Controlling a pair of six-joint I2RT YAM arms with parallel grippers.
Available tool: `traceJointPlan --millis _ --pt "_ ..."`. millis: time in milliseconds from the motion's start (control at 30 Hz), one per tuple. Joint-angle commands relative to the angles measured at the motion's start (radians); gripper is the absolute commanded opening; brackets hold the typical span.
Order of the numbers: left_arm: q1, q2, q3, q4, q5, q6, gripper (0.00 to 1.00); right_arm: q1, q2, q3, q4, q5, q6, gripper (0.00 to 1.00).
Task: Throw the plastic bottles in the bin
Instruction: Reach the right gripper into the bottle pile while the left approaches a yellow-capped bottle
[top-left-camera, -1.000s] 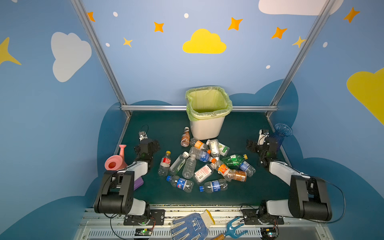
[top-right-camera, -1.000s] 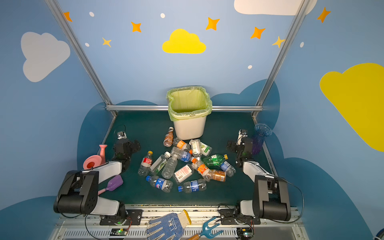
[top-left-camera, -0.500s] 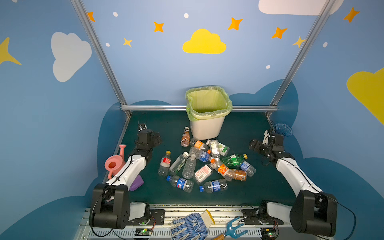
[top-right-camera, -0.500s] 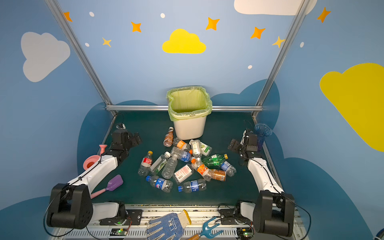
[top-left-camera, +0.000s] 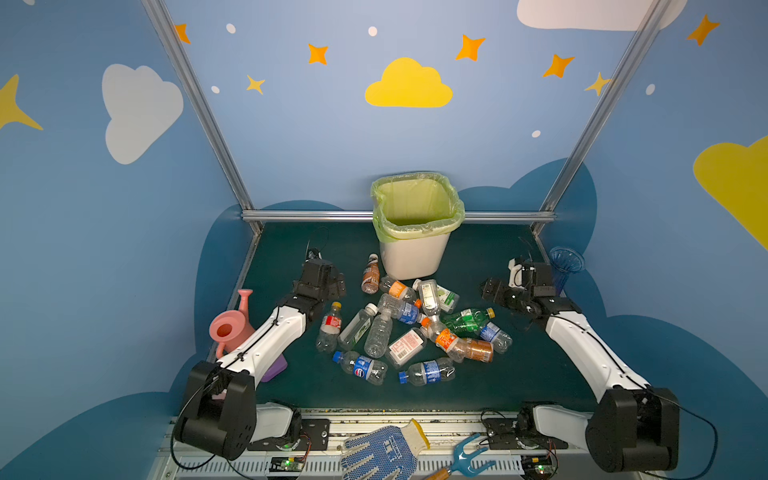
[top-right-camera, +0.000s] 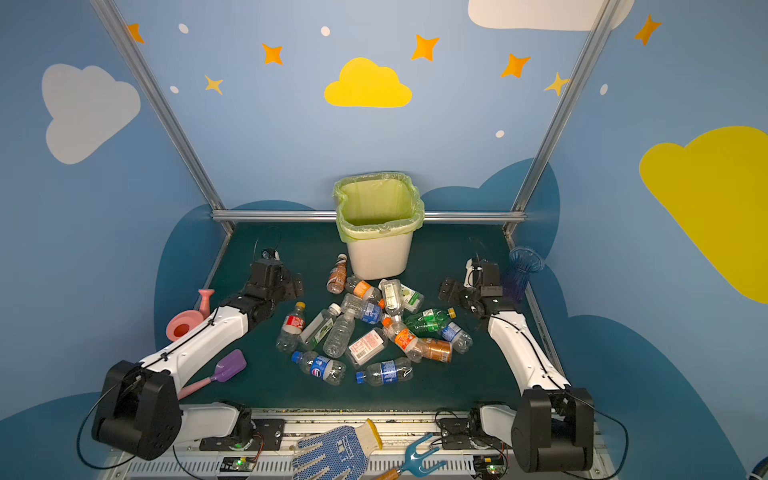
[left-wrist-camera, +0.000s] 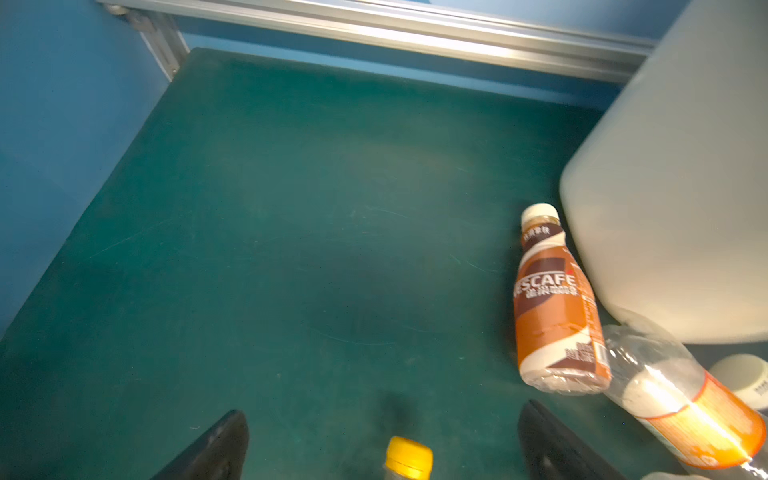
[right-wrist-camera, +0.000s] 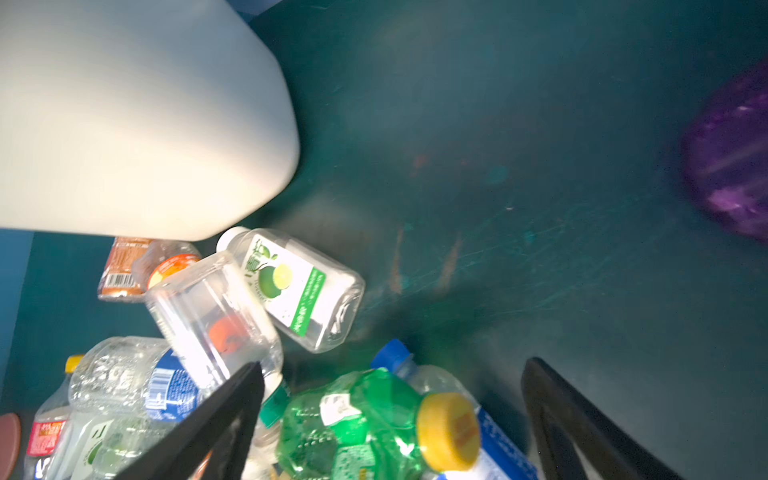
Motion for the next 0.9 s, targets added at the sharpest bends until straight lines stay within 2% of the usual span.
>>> traceJointPlan --millis 0,133,433,567,867 --pt "-0.010 0.025 0.023 -0.054 -0.026 -0.008 1.00 0.071 -0.017 0.048 -0.083 0.062 -0.010 0.92" --pt "-0.032 0.034 0.023 -0.055 -0.023 -0.022 1.00 0.155 -0.015 0.093 -0.197 0.097 -0.021 0.88" --pt "-0.038 0.043 0.029 -0.085 -0.088 -0.073 1.00 0.371 -0.031 0.137 -0.385 0.071 -0.128 0.80" --pt "-0.038 0.046 0.039 -0.095 -0.112 -0.072 1.00 0.446 0.007 0.162 -0.437 0.068 -0.144 0.72" --pt "-0.038 0.043 0.040 -0.116 -0.133 -0.075 1.00 0.567 0.122 0.195 -0.490 0.079 -0.159 0.78"
